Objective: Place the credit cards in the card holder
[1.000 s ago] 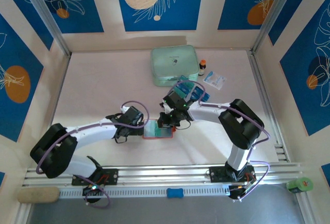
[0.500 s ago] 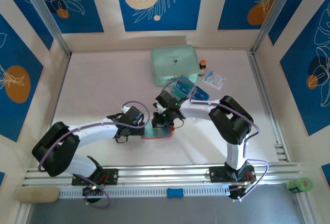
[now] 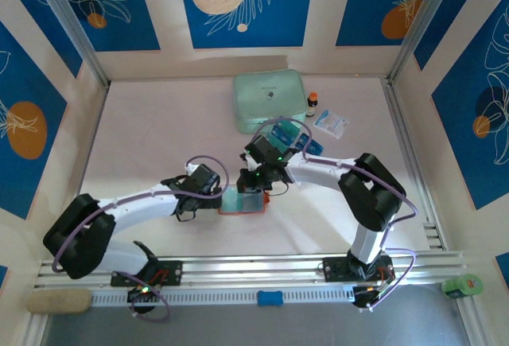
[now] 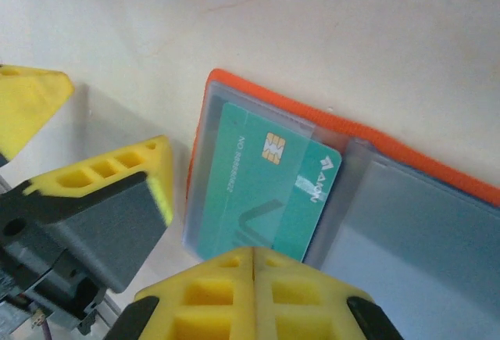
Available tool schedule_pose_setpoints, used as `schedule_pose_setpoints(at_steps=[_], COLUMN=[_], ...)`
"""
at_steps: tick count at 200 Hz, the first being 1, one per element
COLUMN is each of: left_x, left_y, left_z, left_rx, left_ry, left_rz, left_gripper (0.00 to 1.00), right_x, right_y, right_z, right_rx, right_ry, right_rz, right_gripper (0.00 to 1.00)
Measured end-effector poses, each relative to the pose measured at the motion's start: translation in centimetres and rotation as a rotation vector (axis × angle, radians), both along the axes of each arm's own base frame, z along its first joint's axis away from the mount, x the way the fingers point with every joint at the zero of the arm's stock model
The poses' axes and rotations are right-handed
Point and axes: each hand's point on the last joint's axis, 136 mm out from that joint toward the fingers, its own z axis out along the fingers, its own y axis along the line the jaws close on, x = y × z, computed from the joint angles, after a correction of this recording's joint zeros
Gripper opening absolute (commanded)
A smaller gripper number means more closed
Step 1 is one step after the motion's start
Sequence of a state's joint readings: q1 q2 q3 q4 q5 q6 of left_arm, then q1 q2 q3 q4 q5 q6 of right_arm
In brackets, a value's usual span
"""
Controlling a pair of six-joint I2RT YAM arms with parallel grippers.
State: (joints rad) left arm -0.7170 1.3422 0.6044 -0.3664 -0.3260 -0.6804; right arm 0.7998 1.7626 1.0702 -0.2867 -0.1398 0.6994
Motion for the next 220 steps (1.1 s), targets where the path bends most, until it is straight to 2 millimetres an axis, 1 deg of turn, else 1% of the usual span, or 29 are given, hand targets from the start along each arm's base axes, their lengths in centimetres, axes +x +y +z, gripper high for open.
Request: schedule_pose_setpoints(at_steps=[43, 78, 128, 174, 220], left_x=[-0.2, -0.5, -0.3, -0.3, -0.3], left_y=[0.5, 0.8, 0.6, 0.4, 0.4], left_z=[0.1, -1.0, -1.2, -1.4, -1.4], left_rx=[0.020, 0.046, 0.042, 0.043, 0.042], left_ry=[0.002, 0.036, 0.041, 0.049, 0.049], left_rz=[0.010, 0.017, 0.022, 0.020, 0.019], left_gripper=[1.00, 1.00, 1.00, 1.00, 1.00], right_x=[-0.2, -0.5, -1.0, -0.9, -1.2], right_y=[-0.6, -0.7, -0.7, 0.1, 0.4], right_z=[-0.9, -2.0, -3.5, -3.4, -3.3], right_rx=[-0.039, -0.062, -0.091, -0.091, -0.094], right_ry=[0.012, 0.029, 0.057, 0.055, 0.057], right_rz=[-0.009, -0.005, 0.004, 0.017, 0.026], right_gripper=[0.00, 0.00, 0.00, 0.00, 0.00])
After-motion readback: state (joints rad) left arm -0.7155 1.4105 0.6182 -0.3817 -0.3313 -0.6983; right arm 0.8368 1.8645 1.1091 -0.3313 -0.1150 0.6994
